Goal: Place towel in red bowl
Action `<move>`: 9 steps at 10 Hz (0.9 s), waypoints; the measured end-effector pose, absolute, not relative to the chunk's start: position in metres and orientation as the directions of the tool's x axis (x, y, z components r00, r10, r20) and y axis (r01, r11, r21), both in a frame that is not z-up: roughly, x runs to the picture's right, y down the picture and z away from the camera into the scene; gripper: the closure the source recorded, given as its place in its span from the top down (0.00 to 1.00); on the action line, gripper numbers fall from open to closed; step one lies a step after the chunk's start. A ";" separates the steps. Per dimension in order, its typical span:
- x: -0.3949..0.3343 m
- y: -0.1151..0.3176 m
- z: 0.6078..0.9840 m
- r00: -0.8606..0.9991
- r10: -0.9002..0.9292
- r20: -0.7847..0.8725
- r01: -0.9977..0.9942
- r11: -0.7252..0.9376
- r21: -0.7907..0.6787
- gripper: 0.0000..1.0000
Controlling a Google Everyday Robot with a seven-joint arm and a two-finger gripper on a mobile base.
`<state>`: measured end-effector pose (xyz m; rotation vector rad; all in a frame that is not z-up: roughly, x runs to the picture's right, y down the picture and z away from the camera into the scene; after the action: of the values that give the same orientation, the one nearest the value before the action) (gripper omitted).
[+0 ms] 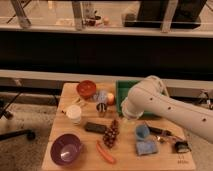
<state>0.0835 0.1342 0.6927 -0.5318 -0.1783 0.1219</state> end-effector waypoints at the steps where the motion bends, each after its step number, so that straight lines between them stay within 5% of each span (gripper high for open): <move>1: 0.074 0.133 0.695 0.977 0.164 0.138 -0.071 0.857 -0.510 0.80; 9: 0.008 0.118 0.707 0.970 0.191 0.147 -0.093 0.859 -0.504 0.80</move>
<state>0.0080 0.1177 0.7072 -0.5177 -0.1956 0.1503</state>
